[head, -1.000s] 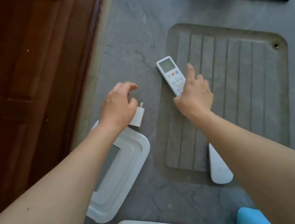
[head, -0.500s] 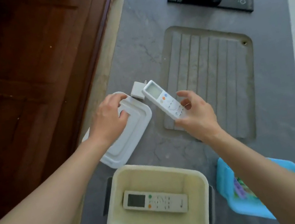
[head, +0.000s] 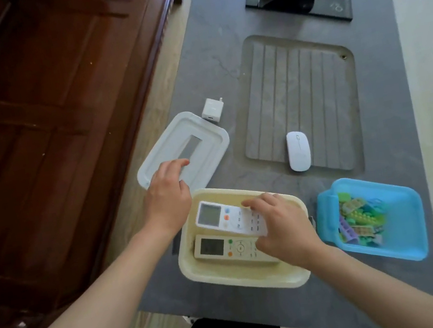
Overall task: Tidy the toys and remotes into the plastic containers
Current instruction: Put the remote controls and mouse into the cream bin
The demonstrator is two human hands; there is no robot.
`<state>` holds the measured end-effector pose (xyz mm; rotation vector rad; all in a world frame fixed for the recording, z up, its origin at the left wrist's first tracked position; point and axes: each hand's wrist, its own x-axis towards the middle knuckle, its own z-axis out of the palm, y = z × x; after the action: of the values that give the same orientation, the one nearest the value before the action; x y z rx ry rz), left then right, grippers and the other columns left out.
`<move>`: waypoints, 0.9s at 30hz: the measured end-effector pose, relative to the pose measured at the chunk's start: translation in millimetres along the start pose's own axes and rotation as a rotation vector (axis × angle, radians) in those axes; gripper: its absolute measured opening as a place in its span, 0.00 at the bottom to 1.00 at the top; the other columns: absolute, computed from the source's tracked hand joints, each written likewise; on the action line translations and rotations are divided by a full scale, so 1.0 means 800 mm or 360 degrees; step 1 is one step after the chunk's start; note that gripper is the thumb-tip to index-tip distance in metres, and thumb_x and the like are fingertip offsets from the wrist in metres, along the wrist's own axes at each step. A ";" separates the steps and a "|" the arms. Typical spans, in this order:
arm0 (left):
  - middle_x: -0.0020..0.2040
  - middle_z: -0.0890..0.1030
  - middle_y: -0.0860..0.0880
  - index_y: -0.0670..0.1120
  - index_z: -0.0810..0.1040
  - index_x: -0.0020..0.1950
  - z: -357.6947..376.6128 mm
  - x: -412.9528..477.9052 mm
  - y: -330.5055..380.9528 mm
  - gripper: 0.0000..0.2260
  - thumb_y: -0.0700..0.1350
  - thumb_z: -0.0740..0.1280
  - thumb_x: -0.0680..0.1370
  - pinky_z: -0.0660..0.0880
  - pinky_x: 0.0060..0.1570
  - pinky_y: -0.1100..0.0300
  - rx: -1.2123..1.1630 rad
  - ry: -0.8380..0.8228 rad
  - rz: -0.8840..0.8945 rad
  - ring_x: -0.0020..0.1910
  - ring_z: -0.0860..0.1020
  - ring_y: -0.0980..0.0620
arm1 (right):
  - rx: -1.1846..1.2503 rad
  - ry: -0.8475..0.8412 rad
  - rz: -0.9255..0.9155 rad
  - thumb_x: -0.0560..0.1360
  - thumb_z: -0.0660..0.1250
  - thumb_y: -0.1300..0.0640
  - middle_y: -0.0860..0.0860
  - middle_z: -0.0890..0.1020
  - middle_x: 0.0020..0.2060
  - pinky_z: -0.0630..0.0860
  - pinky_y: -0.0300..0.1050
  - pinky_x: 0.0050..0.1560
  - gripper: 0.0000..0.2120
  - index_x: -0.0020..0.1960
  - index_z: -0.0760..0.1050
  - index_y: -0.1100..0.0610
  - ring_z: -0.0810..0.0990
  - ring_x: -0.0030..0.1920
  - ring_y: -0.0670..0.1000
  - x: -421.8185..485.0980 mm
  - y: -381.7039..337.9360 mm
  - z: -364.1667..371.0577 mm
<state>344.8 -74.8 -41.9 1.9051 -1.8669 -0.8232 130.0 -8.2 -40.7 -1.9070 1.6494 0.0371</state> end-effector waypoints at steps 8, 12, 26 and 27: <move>0.63 0.74 0.47 0.45 0.72 0.66 0.020 -0.028 -0.027 0.18 0.34 0.58 0.78 0.67 0.57 0.60 -0.0070 -0.0031 -0.0047 0.62 0.72 0.50 | -0.0329 -0.0005 -0.0031 0.68 0.65 0.65 0.50 0.73 0.63 0.76 0.51 0.55 0.32 0.71 0.64 0.54 0.69 0.63 0.55 0.036 0.007 0.086; 0.62 0.74 0.46 0.44 0.73 0.65 0.025 -0.030 -0.032 0.18 0.33 0.58 0.77 0.67 0.57 0.59 -0.0075 -0.0037 -0.0057 0.61 0.72 0.49 | -0.0334 -0.0048 -0.0025 0.67 0.65 0.67 0.51 0.72 0.62 0.74 0.52 0.57 0.32 0.70 0.65 0.54 0.69 0.61 0.56 0.044 0.020 0.102; 0.63 0.74 0.51 0.48 0.73 0.64 0.052 0.026 0.013 0.15 0.38 0.61 0.78 0.72 0.54 0.59 -0.0023 -0.0095 0.0175 0.60 0.73 0.51 | -0.0033 0.0792 -0.0509 0.71 0.68 0.64 0.52 0.81 0.38 0.76 0.45 0.31 0.05 0.46 0.80 0.59 0.78 0.36 0.51 0.054 0.019 -0.010; 0.63 0.74 0.51 0.49 0.73 0.64 0.057 0.036 0.023 0.15 0.38 0.61 0.78 0.73 0.53 0.58 -0.0015 -0.0112 0.0205 0.60 0.73 0.51 | 0.0035 0.0915 -0.0377 0.71 0.68 0.65 0.52 0.81 0.38 0.75 0.45 0.31 0.05 0.45 0.80 0.59 0.78 0.36 0.51 0.066 0.027 -0.025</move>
<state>301.0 -97.5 -70.6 1.7499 -2.0000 -0.8662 114.9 -65.5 -54.7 -2.2127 1.7364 -0.6784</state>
